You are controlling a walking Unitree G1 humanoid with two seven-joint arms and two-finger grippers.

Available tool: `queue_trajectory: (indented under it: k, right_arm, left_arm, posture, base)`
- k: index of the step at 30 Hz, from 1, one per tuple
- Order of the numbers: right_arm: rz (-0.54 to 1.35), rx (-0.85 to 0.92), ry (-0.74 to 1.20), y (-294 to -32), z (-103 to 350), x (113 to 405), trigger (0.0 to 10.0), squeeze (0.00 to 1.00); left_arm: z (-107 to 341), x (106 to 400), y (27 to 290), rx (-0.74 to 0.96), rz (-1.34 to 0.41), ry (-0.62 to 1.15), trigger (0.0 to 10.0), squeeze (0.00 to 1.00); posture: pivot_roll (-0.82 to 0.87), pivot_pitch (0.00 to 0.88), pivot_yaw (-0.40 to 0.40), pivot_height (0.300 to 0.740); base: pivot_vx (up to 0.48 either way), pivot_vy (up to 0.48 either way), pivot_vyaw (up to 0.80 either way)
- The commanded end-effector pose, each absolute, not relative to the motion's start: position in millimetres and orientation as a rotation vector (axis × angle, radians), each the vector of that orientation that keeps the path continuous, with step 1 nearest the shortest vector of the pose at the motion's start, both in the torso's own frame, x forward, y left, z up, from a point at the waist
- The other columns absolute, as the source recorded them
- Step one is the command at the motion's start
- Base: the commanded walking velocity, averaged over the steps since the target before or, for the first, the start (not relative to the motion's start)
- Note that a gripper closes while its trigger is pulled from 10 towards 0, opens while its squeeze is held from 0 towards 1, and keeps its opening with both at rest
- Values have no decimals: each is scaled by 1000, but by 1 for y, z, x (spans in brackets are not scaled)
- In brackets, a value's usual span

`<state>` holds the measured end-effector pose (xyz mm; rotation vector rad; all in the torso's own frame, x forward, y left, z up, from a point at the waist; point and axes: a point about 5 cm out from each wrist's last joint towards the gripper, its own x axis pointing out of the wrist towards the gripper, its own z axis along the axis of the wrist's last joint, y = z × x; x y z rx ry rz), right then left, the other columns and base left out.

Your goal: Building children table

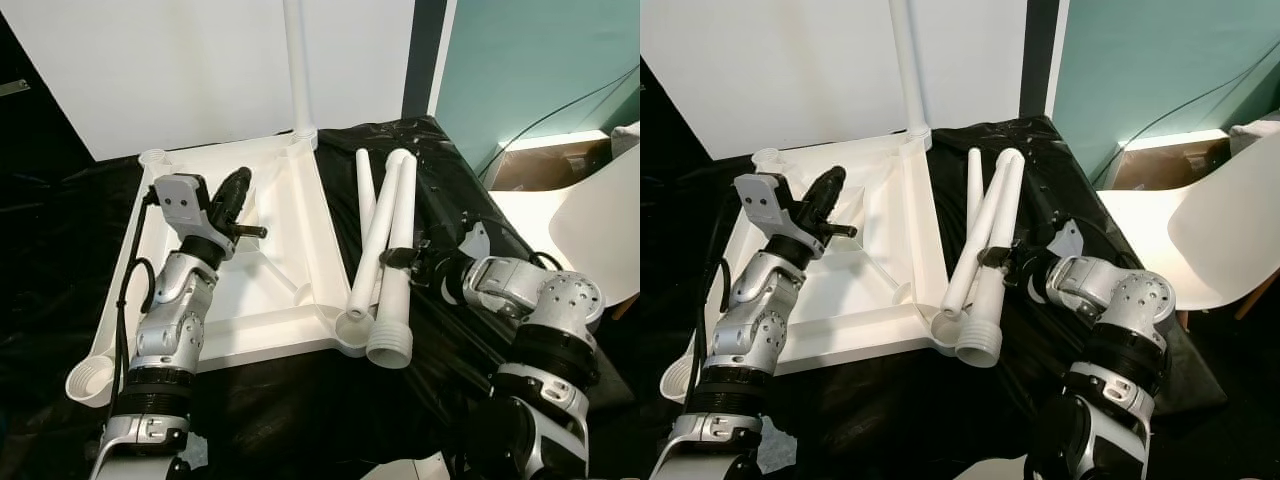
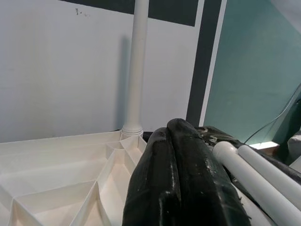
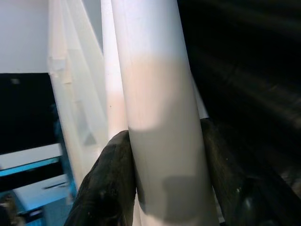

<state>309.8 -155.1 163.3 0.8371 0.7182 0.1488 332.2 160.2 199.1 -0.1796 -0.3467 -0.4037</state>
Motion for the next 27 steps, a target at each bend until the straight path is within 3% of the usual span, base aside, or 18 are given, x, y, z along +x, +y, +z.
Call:
queue_trajectory:
  k: [1,3,10,21,23,27]
  right_arm:
    - [158,758,694,-152,168,310,5490,0]
    - [155,609,622,-152,178,314,10000,0]
    - [164,327,542,-142,186,319,10000,0]
    - [126,203,586,-139,161,315,10000,0]
    - [78,99,592,-146,140,315,10000,0]
    - [58,69,598,-150,129,315,10000,0]
  left_arm:
    - [200,332,155,-149,-488,-360,10000,0]
    - [200,332,153,-152,-493,-359,10000,0]
    - [200,331,153,-156,-489,-364,10000,0]
    - [198,330,158,-154,-473,-363,10000,0]
    - [199,330,157,-154,-473,-365,10000,0]
    - [200,331,156,-155,-475,-367,10000,0]
  posture:
    - [-71,0,76,740]
    - [-71,0,74,740]
    - [-59,0,65,740]
    - [-48,0,59,740]
    - [-49,0,60,740]
    - [-54,0,62,740]
  base:
    - [0,0,0]
    - [0,0,0]
    - [0,0,0]
    - [0,0,0]
    - [0,0,0]
    - [0,0,0]
